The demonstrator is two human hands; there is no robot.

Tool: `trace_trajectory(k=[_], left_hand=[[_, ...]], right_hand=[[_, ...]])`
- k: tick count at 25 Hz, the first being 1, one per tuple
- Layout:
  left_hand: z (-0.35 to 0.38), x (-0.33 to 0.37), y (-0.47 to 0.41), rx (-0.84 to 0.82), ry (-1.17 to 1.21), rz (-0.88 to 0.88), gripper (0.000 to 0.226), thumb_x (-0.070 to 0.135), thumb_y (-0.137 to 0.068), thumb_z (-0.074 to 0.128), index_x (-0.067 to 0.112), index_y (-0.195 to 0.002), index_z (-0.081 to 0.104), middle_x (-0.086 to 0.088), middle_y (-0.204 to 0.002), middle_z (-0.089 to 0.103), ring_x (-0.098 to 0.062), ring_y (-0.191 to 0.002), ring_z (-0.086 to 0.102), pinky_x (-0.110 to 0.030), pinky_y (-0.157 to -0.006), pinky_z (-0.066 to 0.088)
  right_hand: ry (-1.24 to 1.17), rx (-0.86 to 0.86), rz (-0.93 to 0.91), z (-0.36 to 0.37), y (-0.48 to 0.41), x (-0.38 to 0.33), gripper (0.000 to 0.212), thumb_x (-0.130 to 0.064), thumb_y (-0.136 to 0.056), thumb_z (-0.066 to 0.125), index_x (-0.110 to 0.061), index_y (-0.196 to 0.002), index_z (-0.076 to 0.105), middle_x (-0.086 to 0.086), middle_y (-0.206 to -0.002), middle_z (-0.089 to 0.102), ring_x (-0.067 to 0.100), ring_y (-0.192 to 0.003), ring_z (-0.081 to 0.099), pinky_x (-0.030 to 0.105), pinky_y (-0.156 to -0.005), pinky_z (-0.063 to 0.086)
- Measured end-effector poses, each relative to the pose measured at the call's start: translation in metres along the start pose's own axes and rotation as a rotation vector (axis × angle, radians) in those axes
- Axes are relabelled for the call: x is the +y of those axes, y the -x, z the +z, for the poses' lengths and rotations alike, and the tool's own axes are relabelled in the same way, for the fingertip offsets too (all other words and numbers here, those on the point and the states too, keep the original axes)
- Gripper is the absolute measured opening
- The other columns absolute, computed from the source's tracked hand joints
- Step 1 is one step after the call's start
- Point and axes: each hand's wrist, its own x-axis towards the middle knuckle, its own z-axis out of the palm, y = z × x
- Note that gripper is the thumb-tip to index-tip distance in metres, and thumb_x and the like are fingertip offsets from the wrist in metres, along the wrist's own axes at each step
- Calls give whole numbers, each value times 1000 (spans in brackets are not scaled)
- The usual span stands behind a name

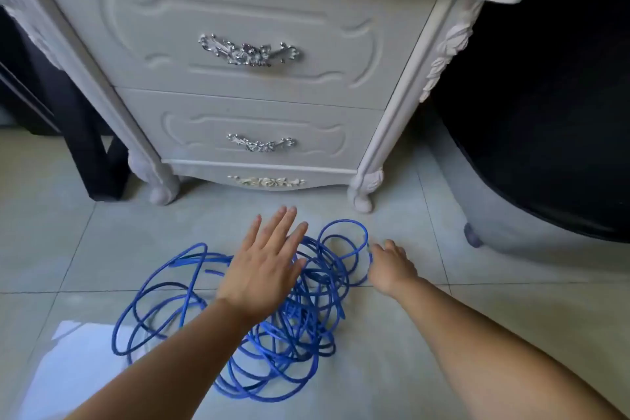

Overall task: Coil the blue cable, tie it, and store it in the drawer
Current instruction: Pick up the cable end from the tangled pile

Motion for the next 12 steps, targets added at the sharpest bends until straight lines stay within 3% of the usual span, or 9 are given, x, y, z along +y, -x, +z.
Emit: trace_trajectory(k=[4,7,9,11,12], left_hand=[[6,6,13,28,-26,1,57,46,-100,30,15,-146,43,-11,-156,35,-24,-146,27,-44,-116,15],[4,3,20,14,-23,-26,58,47,-101,27,16,-149,39,-10,-158,30,-24,-148,24,-44,-117,14],[-1,2,24,-4,-25,-53,58,48,-101,26,17,-150,37,-9,-159,29,-23,-149,21,-44,-117,13],[-8,6,27,0,-9,-69,59,48,-101,26,18,-150,36,-8,-160,28,-22,-149,20,-43,-118,13],[-11,7,27,12,6,-68,59,48,-101,26,18,-150,35,-7,-160,27,-22,-149,20,-43,-118,12]], right_hand=[[-29,-196,52,24,-12,0,45,-25,-98,39,-21,-142,44,10,-151,29,31,-139,29,40,-114,29],[-107,-216,70,32,-19,-1,46,-18,-98,37,-10,-143,41,14,-150,35,31,-137,37,35,-111,34],[-236,-188,69,30,-18,1,41,-8,-96,39,-4,-135,50,17,-142,42,31,-124,48,29,-98,43],[-520,-45,86,26,-11,3,27,2,-88,41,-1,-102,64,15,-111,50,26,-87,50,27,-69,42],[-656,70,96,19,-5,2,22,5,-86,42,-1,-88,64,12,-96,49,22,-77,45,27,-63,37]])
